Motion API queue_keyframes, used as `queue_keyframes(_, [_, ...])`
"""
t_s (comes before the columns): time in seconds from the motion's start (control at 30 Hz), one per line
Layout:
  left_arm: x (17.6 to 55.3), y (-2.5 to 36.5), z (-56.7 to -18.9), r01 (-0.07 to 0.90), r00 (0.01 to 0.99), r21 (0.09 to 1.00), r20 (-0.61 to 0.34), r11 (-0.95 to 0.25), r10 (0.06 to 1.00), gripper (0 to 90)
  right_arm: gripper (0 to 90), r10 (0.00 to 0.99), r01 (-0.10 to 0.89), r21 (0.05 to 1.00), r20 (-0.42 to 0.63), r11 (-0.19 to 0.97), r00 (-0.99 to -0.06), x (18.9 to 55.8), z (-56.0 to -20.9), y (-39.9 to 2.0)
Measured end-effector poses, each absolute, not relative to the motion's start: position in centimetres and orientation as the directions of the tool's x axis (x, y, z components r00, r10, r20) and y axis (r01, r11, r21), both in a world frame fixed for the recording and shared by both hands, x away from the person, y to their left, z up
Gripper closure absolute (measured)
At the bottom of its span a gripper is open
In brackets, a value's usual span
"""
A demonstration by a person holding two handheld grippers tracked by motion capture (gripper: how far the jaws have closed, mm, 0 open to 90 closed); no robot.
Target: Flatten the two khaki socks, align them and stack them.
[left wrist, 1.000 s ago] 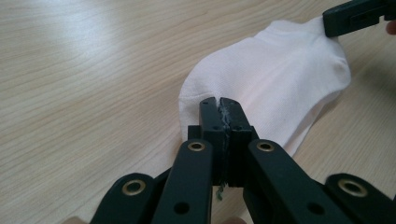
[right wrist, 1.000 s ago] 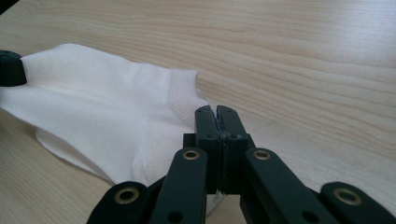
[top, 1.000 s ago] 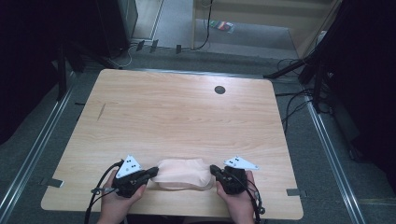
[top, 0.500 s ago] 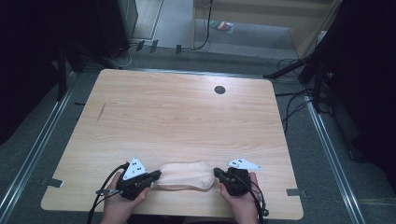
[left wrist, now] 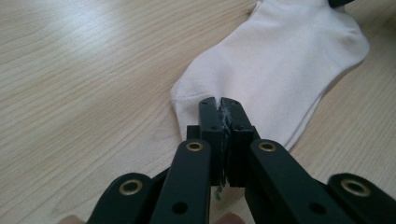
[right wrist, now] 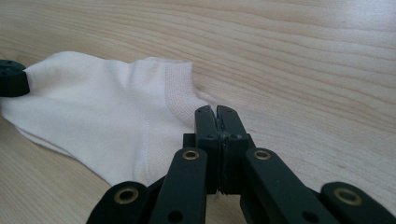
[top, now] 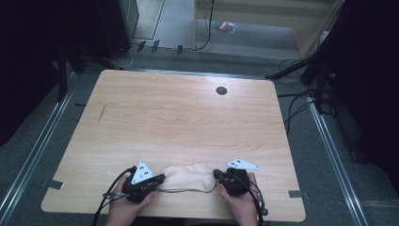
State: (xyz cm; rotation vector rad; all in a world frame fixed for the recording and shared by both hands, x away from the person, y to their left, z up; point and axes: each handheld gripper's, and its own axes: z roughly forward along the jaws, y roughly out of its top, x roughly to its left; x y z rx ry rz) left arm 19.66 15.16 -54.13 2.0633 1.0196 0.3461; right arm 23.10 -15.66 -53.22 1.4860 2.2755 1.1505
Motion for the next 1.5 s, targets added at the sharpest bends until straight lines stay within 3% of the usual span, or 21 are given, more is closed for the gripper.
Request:
queue_keyframes(0.4, [18.6,15.3,-52.9,0.498,0.628,0.791,-0.046,-0.355,0.777,89.4,89.6,0.832,0.638,0.753,0.245,0.160,-0.497,23.0,-52.1,-15.4])
queue_keyframes(0.73, [19.2,14.8,-54.3,0.541,0.643,0.739,-0.057,-0.400,0.764,89.1,89.5,0.843,0.695,0.692,0.243,0.196,-0.480,24.1,-53.8,-15.2])
queue_keyframes(1.33, [20.4,15.9,-54.5,0.534,0.613,0.741,-0.009,-0.407,0.790,88.1,89.2,0.837,0.692,0.690,0.238,0.212,-0.493,24.1,-54.3,-14.2])
queue_keyframes(1.4, [20.3,16.1,-54.5,0.523,0.609,0.753,-0.002,-0.399,0.793,83.0,84.3,0.835,0.686,0.700,0.246,0.199,-0.493,24.1,-54.4,-14.4])
queue_keyframes(1.5, [20.3,16.9,-54.2,0.507,0.601,0.796,-0.053,-0.329,0.798,66.6,62.8,0.837,0.632,0.759,0.236,0.158,-0.494,23.9,-54.3,-14.7])
